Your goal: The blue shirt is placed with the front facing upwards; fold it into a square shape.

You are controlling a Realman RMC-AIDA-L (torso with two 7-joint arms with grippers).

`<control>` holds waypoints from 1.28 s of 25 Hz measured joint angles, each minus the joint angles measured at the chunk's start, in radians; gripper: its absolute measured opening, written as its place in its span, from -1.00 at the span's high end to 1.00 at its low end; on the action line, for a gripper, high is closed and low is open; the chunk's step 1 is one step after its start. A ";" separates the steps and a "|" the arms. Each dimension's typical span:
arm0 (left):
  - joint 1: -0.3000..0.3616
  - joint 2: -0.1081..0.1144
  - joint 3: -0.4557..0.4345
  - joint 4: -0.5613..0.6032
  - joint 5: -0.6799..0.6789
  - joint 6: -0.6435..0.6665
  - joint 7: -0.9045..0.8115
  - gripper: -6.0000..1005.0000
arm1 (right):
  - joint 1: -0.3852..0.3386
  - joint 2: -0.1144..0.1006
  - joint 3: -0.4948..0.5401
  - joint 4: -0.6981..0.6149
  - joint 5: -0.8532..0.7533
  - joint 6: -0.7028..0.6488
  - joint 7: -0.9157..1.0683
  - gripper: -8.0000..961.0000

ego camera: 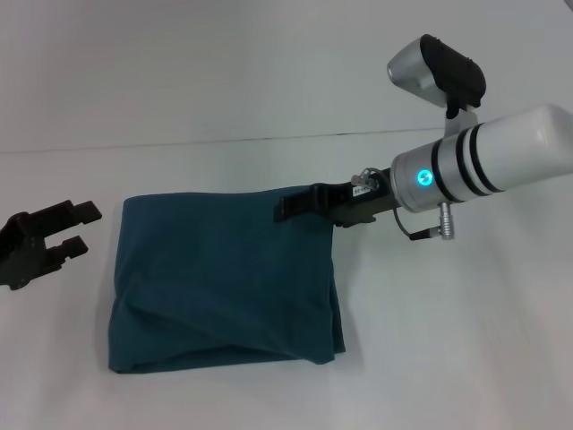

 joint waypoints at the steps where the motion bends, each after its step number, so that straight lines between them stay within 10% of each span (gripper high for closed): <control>1: -0.001 0.000 0.000 -0.001 0.000 -0.001 0.000 -0.44 | 0.002 0.001 -0.002 0.005 0.005 0.008 -0.004 -0.82; 14: -0.019 -0.001 0.000 -0.022 0.000 -0.002 0.012 -0.44 | 0.009 0.019 -0.010 0.064 0.018 0.128 -0.048 -0.79; 32: -0.021 -0.001 0.000 -0.026 0.000 -0.004 0.014 -0.44 | 0.012 0.017 -0.005 0.041 0.018 0.098 -0.037 0.69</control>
